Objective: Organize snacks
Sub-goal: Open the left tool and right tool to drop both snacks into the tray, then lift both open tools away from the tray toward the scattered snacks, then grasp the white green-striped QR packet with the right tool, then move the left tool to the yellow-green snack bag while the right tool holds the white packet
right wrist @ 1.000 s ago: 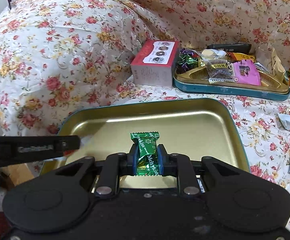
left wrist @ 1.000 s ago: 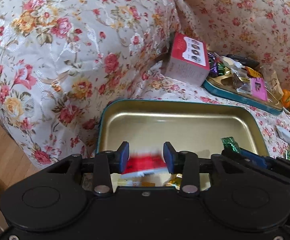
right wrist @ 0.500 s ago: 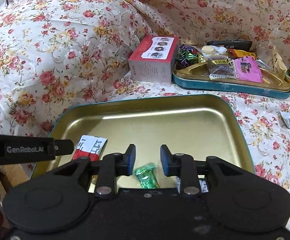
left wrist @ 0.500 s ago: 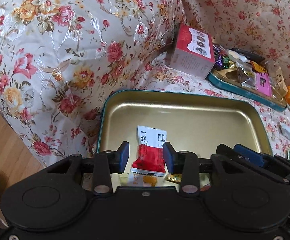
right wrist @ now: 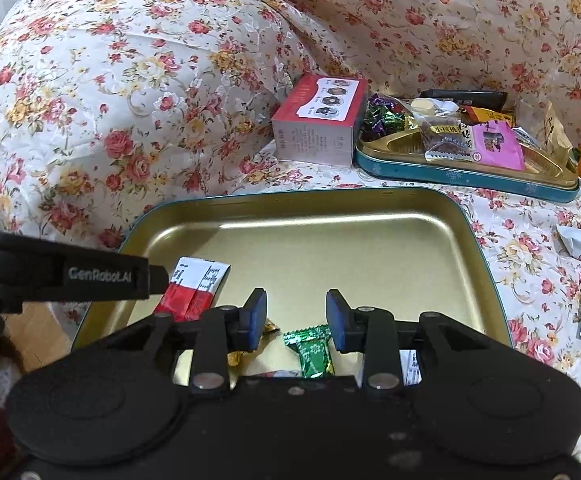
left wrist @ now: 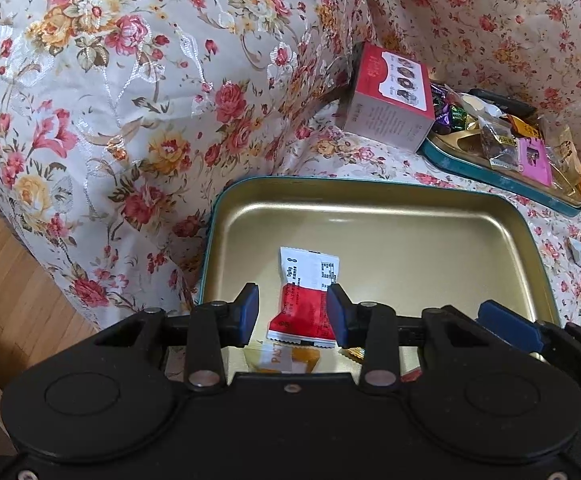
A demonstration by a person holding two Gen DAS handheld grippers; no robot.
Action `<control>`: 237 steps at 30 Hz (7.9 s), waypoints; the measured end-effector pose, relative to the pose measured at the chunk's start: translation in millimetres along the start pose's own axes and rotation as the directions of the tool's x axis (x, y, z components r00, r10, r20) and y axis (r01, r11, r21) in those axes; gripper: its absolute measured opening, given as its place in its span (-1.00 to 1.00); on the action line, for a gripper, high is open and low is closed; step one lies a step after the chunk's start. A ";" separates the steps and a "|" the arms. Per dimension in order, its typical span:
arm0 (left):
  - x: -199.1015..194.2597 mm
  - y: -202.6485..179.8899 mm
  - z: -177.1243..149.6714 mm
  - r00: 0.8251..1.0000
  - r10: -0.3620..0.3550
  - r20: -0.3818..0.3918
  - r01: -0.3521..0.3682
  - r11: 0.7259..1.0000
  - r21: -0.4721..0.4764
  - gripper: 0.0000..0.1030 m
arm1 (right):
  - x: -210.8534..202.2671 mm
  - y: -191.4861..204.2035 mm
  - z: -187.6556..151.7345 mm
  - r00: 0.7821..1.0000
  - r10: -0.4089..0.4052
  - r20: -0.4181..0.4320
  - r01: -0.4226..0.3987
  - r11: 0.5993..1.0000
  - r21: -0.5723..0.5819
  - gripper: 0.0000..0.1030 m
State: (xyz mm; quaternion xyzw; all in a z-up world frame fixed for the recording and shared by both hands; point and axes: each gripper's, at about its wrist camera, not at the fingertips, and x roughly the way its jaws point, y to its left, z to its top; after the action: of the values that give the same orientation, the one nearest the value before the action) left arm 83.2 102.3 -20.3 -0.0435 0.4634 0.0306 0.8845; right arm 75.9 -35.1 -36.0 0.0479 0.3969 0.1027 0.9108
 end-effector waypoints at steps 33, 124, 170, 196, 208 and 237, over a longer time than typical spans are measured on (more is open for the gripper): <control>-9.6 -38.3 -19.3 0.992 0.102 0.073 -0.110 0.987 0.113 -0.09 | -81.9 -22.5 -39.7 0.997 0.043 0.058 -0.041 0.999 -0.026 -0.26; 6.8 -275.6 -73.9 0.976 -0.203 -0.082 0.219 0.918 0.330 -0.09 | -51.5 -272.6 -66.5 0.907 -0.403 0.124 0.376 0.906 0.193 -0.20; 44.0 -326.4 -24.0 0.962 -0.201 -0.185 0.251 0.916 0.313 -0.03 | -31.2 -305.0 -74.2 0.936 -0.261 0.235 0.194 0.942 0.273 0.04; 60.5 -330.3 -14.5 0.962 -0.153 -0.225 0.223 0.917 0.331 -0.03 | -32.5 -302.8 -74.9 0.929 -0.284 0.240 0.220 0.940 0.261 0.02; 74.1 -334.1 -12.6 0.941 -0.172 -0.292 0.254 0.928 0.273 -0.13 | -31.9 -301.9 -73.7 0.931 -0.283 0.232 0.221 0.940 0.260 0.03; 1.6 -288.5 -77.5 0.946 -0.297 -0.127 0.316 0.768 0.557 -0.12 | -26.4 -299.4 -67.7 0.936 -0.291 0.197 0.257 0.950 0.180 0.03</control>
State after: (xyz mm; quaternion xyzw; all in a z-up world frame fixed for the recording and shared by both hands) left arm 48.0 -192.7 -51.6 0.1477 0.4515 -0.2549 0.8422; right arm 53.5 -332.3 -113.7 0.0723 0.3025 -0.0618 0.9484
